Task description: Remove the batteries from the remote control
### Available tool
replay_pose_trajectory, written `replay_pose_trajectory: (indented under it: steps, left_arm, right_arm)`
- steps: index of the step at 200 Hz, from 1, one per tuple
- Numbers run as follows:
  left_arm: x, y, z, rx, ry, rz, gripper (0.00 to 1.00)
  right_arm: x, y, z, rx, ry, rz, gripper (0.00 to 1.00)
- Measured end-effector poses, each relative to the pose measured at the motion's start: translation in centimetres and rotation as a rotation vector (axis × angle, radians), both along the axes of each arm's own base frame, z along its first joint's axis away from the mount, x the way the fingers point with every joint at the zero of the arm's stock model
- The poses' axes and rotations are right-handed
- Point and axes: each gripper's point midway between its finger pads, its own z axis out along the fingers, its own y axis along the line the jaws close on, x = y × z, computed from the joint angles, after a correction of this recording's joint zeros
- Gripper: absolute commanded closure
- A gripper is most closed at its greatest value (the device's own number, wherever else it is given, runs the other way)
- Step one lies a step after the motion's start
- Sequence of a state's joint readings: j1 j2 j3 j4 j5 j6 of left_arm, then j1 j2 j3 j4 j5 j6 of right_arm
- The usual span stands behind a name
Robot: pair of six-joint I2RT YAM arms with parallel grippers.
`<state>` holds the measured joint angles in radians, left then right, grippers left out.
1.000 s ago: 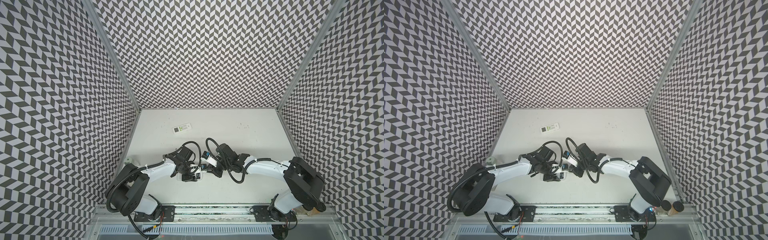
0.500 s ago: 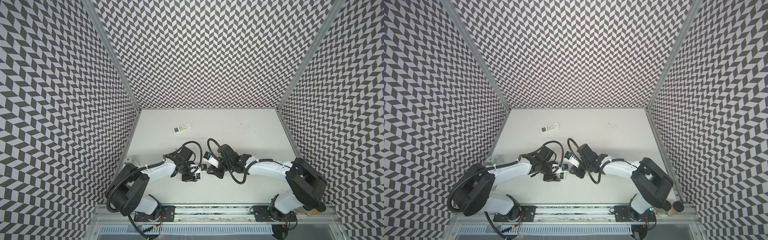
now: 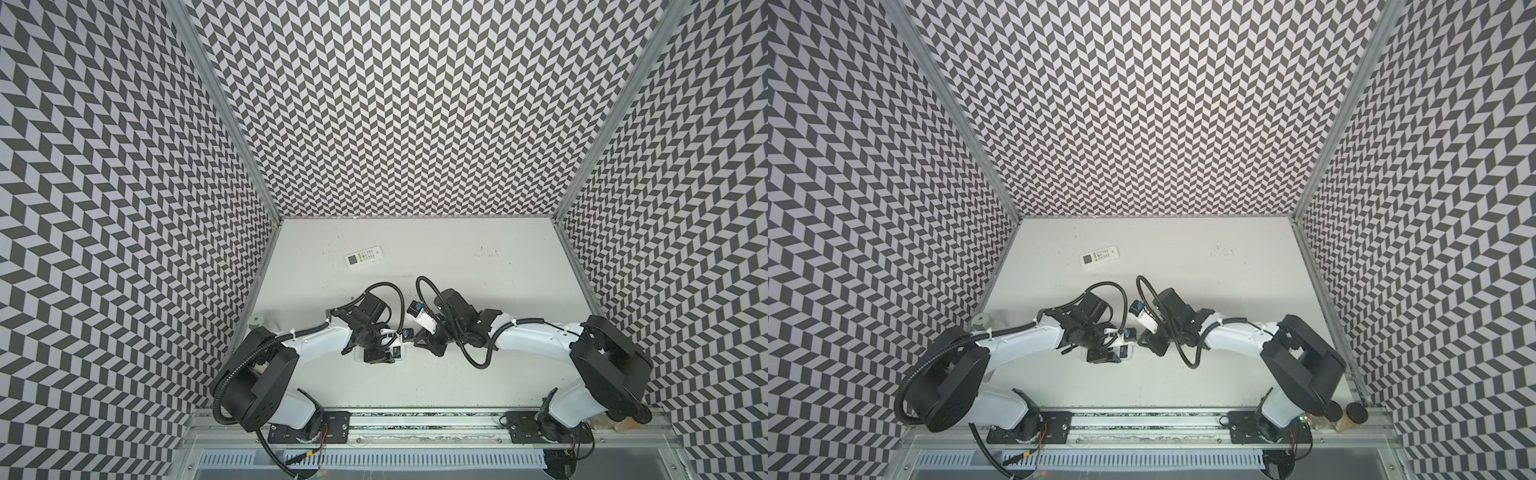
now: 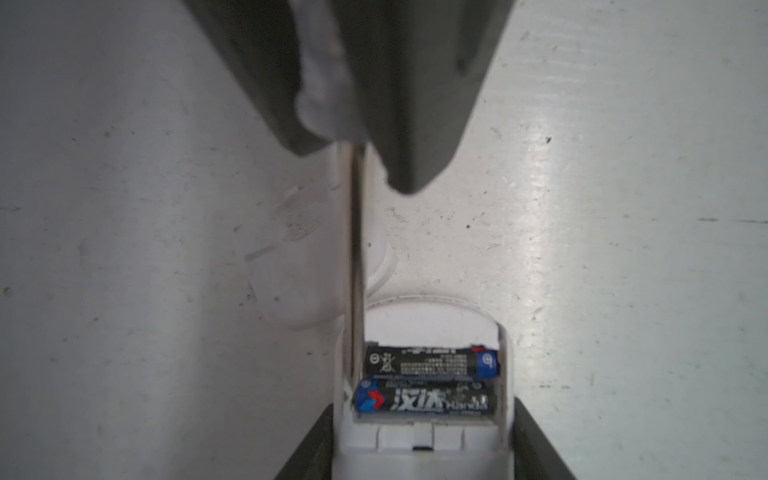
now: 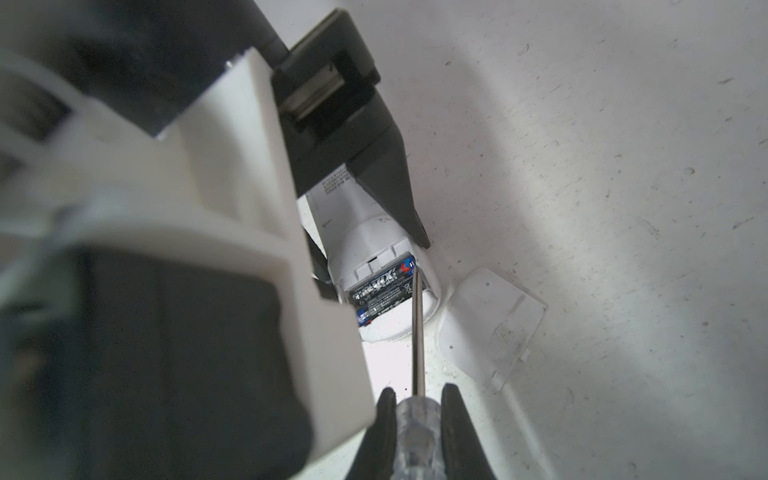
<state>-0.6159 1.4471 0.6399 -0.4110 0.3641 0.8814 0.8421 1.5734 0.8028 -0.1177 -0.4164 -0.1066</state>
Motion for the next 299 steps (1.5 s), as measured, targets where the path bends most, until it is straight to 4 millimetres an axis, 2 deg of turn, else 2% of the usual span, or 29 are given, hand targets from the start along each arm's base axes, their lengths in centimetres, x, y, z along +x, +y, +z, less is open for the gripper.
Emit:
replay_pose_trajectory:
  steps: [100, 199, 299]
  left_arm:
    - [0.00, 0.01, -0.02, 0.002, 0.003, 0.007, 0.49]
    - [0.00, 0.19, -0.02, 0.009, 0.002, 0.013, 0.51]
    - [-0.06, 0.22, -0.02, 0.011, 0.000, 0.006, 0.51]
  right_arm:
    - [-0.04, 0.37, -0.23, 0.020, 0.040, -0.023, 1.00]
    - [0.57, 0.44, -0.48, 0.064, 0.131, 0.081, 1.00]
    - [0.64, 0.43, -0.47, 0.075, 0.131, 0.127, 1.00]
